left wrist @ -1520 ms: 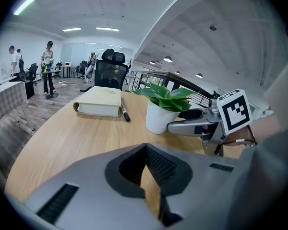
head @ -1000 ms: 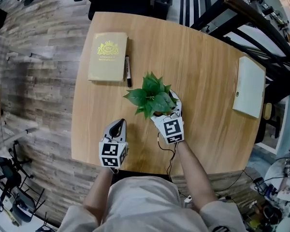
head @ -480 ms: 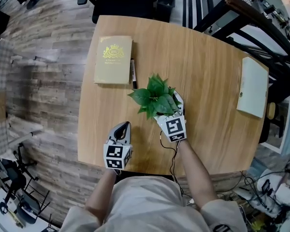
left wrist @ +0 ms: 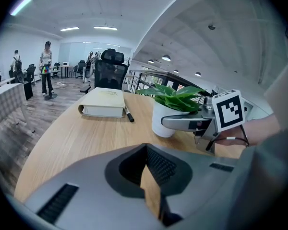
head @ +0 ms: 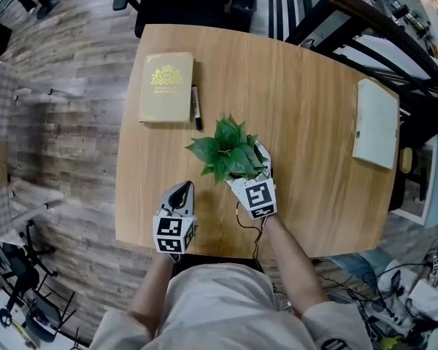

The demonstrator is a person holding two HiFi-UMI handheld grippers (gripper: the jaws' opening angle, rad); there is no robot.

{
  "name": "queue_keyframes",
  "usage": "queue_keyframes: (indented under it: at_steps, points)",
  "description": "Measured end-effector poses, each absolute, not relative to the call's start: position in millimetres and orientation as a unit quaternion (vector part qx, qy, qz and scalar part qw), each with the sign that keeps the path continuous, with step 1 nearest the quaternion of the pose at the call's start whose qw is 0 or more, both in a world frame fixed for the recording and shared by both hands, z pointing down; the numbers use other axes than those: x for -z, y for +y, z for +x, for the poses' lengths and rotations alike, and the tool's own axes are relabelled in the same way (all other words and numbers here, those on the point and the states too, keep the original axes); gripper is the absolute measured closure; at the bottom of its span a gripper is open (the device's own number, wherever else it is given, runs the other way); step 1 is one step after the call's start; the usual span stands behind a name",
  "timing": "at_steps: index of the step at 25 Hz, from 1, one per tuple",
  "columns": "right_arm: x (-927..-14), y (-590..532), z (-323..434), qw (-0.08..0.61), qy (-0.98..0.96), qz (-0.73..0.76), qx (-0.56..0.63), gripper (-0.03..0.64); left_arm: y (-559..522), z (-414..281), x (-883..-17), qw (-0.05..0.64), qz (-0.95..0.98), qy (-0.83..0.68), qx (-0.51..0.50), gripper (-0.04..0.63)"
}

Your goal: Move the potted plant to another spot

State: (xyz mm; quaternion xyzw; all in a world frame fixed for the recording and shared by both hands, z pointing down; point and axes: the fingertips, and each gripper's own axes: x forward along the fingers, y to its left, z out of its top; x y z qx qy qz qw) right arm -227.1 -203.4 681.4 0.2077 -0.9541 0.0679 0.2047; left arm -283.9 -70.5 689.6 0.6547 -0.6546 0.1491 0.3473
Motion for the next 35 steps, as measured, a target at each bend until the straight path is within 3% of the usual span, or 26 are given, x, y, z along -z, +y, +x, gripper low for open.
queue_keyframes:
  at_steps: [18,35]
  points:
    - [-604,-128,-192,0.144,-0.969,0.192,-0.061,0.109,-35,-251,-644,0.308,0.659,-0.672,-0.141,0.584]
    - [-512,-100,-172,0.071,-0.982,0.173,-0.023,0.109,-15,-250,-549,0.218,0.653,-0.715,-0.123,0.584]
